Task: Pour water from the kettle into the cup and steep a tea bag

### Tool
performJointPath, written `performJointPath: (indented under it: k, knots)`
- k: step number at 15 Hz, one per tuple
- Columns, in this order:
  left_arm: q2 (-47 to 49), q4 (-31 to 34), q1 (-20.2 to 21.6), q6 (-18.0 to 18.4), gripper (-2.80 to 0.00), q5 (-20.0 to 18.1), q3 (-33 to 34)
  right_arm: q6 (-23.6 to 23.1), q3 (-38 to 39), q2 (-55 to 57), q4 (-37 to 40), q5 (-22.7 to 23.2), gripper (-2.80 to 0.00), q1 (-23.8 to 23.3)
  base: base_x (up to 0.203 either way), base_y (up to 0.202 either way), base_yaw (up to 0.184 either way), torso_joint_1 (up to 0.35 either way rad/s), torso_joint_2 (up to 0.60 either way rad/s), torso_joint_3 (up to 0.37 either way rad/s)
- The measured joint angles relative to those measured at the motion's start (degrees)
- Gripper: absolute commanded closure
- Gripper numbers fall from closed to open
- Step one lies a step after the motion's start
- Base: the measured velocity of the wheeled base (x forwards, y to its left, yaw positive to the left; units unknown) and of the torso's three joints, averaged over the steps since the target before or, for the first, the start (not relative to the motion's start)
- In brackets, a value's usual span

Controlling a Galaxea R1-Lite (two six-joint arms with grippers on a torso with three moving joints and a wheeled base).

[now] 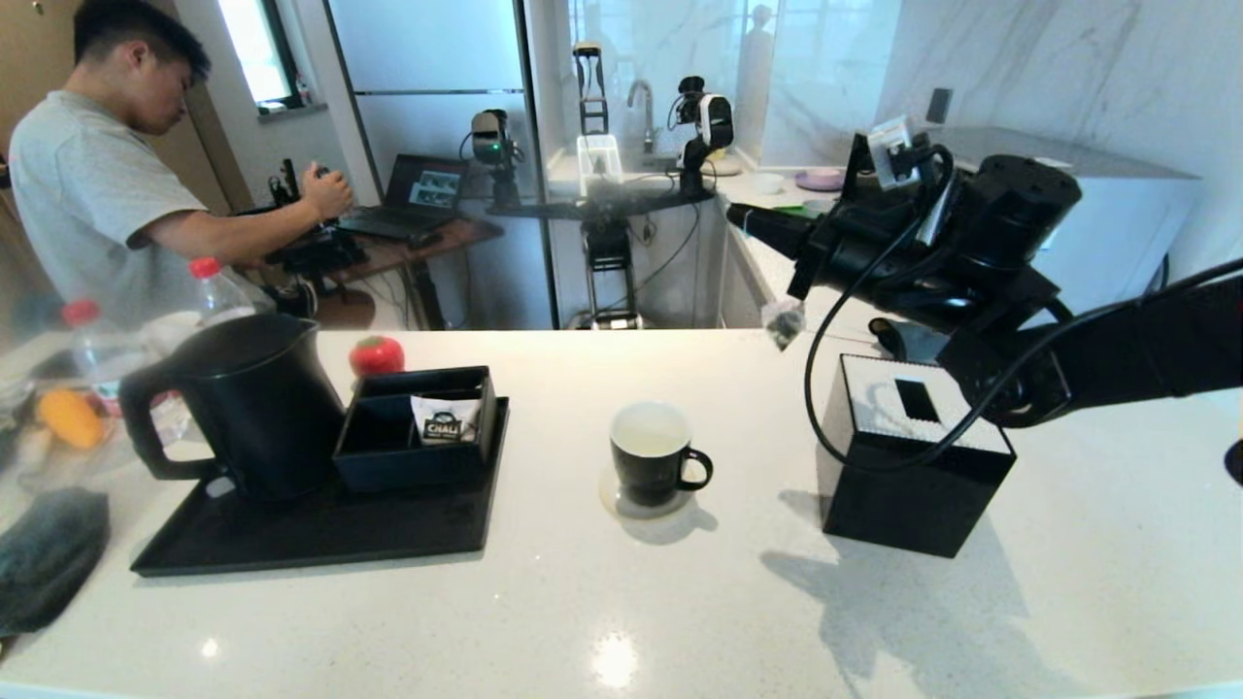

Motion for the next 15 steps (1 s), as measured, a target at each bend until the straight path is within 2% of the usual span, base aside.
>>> performJointPath:
  k: [5,9,15]
  knots:
    - [0.0,0.0,0.0,0.01,0.0,0.0,0.0,-0.12,-0.03,2.14,-1.35,-0.06,0.0,1.32,0.0,0.0,0.0,0.0,0.0,0.0]
    - [0.0,0.0,0.0,0.02,0.0,0.02,0.0,-0.2,2.79,5.3,-5.67,-0.22,0.0,4.62,0.0,0.0,0.0,0.0,0.0,0.0]
    - [-0.02,0.0,0.0,0.0,0.0,0.02,0.0,-0.22,3.42,8.68,-6.51,-0.26,0.0,7.48,0.0,0.0,0.0,0.0,0.0,0.0]
